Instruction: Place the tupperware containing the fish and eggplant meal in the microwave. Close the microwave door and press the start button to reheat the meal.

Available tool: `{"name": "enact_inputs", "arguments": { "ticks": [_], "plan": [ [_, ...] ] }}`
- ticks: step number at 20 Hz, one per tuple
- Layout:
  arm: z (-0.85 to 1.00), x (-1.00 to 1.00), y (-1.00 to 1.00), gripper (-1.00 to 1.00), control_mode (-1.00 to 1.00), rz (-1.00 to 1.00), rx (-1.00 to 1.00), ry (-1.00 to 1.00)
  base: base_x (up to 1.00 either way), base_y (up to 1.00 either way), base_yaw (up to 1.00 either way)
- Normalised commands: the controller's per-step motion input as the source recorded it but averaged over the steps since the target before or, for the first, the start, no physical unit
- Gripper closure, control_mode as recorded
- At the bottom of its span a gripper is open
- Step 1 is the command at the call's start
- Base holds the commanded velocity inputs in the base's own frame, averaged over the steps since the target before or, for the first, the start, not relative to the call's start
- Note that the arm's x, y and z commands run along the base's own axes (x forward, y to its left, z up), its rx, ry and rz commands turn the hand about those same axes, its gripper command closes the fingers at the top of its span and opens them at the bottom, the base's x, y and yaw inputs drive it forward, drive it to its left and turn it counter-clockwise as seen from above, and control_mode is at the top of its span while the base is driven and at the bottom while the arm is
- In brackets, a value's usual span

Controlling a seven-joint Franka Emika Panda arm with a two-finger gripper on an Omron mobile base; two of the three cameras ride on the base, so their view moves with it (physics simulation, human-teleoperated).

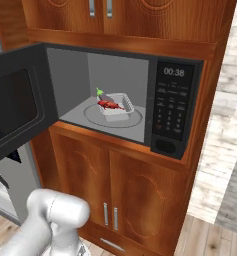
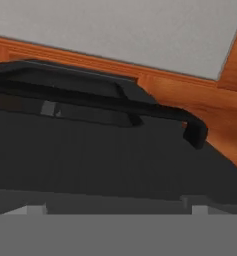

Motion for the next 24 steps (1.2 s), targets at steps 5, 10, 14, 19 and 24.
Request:
{"name": "enact_inputs", "arguments": {
  "ticks": [5,10,14,19,24],
  "plan": [
    [-0.02,-0.03,0.98,-1.00,-1.00,0.00,-0.18,0.00,0.00,0.00,0.00],
    [0.00,0.16,0.58,-1.00,-1.00,-0.01,-0.04,0.07,0.00,0.00,0.00],
    [0.00,0.54,0.04,-1.00,-1.00,-0.09,0.00,0.10,0.00,0.00,0.00],
    [-0.03,0.51,-0.11,-1.00,-1.00,-0.12,0.00,0.08,0.00,0.00,0.00],
    [-0.13,0.21,-0.78,-1.00,-1.00,-0.11,0.00,0.02,0.00,0.00,0.00]
  ]
}}
